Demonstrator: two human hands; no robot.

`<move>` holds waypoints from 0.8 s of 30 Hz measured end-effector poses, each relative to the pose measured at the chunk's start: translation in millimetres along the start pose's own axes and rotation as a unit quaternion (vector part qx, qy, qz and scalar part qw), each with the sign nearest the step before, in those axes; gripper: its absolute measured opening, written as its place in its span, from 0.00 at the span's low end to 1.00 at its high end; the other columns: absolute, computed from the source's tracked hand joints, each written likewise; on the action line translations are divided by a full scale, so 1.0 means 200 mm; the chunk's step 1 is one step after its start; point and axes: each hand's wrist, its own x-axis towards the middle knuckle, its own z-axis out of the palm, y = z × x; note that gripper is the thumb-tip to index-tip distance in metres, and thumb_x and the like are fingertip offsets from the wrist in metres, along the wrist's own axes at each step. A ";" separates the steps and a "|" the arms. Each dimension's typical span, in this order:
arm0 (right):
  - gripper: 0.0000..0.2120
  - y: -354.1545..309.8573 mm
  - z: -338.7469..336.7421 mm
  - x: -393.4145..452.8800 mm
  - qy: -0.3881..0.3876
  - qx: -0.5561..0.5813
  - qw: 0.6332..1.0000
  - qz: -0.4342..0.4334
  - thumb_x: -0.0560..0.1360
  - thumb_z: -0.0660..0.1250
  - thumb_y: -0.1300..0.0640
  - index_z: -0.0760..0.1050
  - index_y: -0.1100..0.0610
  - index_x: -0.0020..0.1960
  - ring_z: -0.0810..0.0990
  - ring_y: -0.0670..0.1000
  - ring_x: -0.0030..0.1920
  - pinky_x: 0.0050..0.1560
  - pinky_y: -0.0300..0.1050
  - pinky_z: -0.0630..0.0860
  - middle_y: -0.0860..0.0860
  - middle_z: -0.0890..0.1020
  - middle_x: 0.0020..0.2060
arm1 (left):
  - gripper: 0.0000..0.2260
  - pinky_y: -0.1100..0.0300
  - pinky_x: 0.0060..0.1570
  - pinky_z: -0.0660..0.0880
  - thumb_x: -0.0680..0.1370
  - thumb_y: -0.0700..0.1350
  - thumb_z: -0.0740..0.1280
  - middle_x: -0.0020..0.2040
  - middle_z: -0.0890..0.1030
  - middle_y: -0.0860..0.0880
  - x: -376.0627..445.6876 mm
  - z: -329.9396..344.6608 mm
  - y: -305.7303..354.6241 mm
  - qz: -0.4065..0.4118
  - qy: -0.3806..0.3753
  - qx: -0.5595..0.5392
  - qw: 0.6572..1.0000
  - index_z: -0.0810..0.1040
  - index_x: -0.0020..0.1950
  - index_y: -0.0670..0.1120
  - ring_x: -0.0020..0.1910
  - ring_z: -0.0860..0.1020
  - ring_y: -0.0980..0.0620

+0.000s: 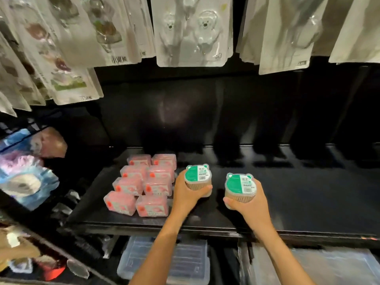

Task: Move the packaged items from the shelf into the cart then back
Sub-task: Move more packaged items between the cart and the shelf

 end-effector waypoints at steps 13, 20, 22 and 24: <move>0.39 0.13 0.17 0.36 0.063 -0.014 0.996 0.059 0.53 0.79 0.58 0.67 0.50 0.60 0.80 0.41 0.48 0.46 0.33 0.75 0.48 0.81 0.51 | 0.27 0.82 0.35 0.67 0.62 0.39 0.79 0.45 0.79 0.56 0.58 0.23 -0.19 -0.087 -0.007 0.013 0.996 0.76 0.58 0.48 0.42 0.78 0.60; 0.38 0.20 0.17 0.47 0.053 -0.012 0.996 0.071 0.56 0.80 0.67 0.68 0.50 0.60 0.80 0.37 0.46 0.47 0.31 0.75 0.48 0.80 0.52 | 0.35 0.81 0.43 0.67 0.62 0.41 0.80 0.53 0.78 0.55 0.62 0.26 -0.22 -0.093 0.006 0.031 0.995 0.71 0.66 0.49 0.51 0.76 0.58; 0.39 0.22 0.17 0.49 0.046 -0.010 0.996 0.078 0.54 0.80 0.62 0.68 0.50 0.60 0.80 0.40 0.49 0.50 0.35 0.75 0.48 0.81 0.53 | 0.39 0.67 0.59 0.70 0.60 0.43 0.82 0.61 0.77 0.51 0.59 0.24 -0.25 -0.090 0.000 0.021 0.996 0.68 0.68 0.49 0.60 0.76 0.54; 0.40 0.23 0.18 0.51 0.043 -0.012 0.995 0.094 0.52 0.79 0.59 0.68 0.51 0.61 0.81 0.46 0.51 0.54 0.45 0.77 0.49 0.81 0.53 | 0.43 0.57 0.69 0.65 0.62 0.45 0.81 0.69 0.70 0.48 0.52 0.21 -0.25 -0.102 0.019 0.019 0.994 0.64 0.72 0.43 0.68 0.69 0.51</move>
